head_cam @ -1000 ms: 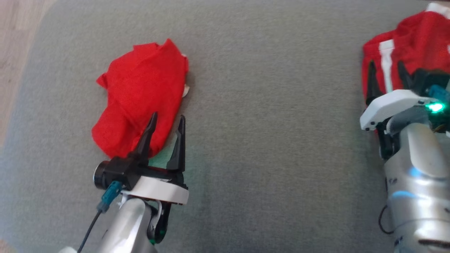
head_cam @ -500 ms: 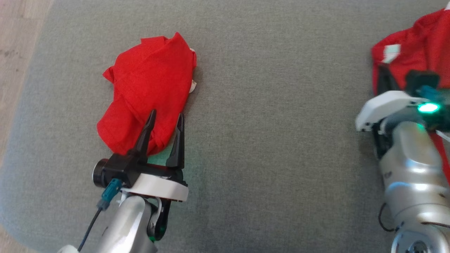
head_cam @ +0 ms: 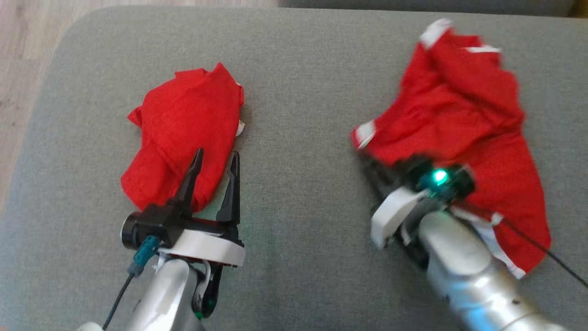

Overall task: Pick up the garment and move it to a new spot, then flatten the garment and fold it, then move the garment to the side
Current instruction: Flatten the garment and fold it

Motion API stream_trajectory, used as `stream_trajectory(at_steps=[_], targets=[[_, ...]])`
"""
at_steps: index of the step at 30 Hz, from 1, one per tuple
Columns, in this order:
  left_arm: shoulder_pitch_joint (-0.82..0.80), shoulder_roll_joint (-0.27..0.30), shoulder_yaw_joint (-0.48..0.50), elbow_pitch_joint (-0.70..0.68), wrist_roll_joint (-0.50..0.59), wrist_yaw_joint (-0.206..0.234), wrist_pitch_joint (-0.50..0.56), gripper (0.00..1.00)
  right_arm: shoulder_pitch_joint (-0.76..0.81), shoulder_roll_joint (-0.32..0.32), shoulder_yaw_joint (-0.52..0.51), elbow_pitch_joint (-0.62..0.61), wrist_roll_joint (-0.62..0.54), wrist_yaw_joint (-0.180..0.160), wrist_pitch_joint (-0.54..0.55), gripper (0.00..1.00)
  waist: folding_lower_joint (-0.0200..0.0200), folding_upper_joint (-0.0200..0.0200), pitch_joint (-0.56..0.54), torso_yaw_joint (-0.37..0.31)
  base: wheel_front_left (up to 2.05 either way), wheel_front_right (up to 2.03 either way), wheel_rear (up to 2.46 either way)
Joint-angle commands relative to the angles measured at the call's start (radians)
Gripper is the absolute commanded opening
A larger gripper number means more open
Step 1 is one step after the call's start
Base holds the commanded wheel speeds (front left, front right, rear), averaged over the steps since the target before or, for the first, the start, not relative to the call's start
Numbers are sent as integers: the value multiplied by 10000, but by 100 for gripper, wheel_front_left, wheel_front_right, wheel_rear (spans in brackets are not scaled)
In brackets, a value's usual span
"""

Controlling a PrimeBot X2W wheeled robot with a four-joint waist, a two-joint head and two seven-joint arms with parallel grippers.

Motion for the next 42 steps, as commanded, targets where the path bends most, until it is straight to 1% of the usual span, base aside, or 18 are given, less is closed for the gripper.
stream_trajectory(at_steps=[1,5,9,12,17,18,19,21,24,27,31,35,40,42], targets=[[-38,39,321,-273,-72,1,-95,100,-234,157,206,-371,113,65,-86,0,1,0,-44,-24,0,0,0],[24,39,290,-256,-111,40,-95,100,40,157,1757,-516,821,65,135,0,1,0,-194,-55,0,0,0],[124,39,328,-223,-112,47,-95,100,230,158,3003,-720,1559,65,240,0,1,0,-346,-94,0,0,0],[184,39,388,-194,-101,48,-95,100,299,158,3706,-841,2038,65,253,0,1,0,-482,-130,0,0,0],[309,39,460,-189,-103,88,-95,100,262,158,4420,-877,2591,65,195,0,1,0,-657,-249,0,0,0],[336,39,469,-199,-107,97,-95,100,215,158,4461,-860,2612,65,150,92,1,0,-681,-283,0,0,0],[363,39,484,-205,-107,103,-95,100,199,158,4437,-841,2687,65,114,100,1,0,-719,-328,0,0,0],[413,39,504,-214,-96,97,-95,100,140,158,4310,-845,2765,65,31,100,1,0,-797,-410,0,0,0],[477,39,555,-236,-61,90,-95,100,108,158,3777,-965,2877,65,-65,100,1,0,-947,-545,0,0,0],[543,39,632,-272,-29,90,-95,100,157,125,2908,-1226,2795,65,-102,100,1,0,-1119,-690,0,0,0],[653,39,720,-327,-1,91,-95,100,617,-126,1259,-2142,2333,65,-108,100,1,0,-1325,-902,0,0,0],[747,39,758,-397,14,94,-95,100,1435,-269,-739,-3091,1593,65,-110,100,1,0,-1468,-1100,0,0,0],[849,39,795,-487,43,101,-95,100,2649,-87,-3289,-4390,349,65,-111,100,1,0,-1570,-1342,0,0,0],[876,39,797,-514,43,98,-95,100,3176,41,-4075,-4954,-121,65,-111,100,1,0,-1592,-1426,0,0,0]])
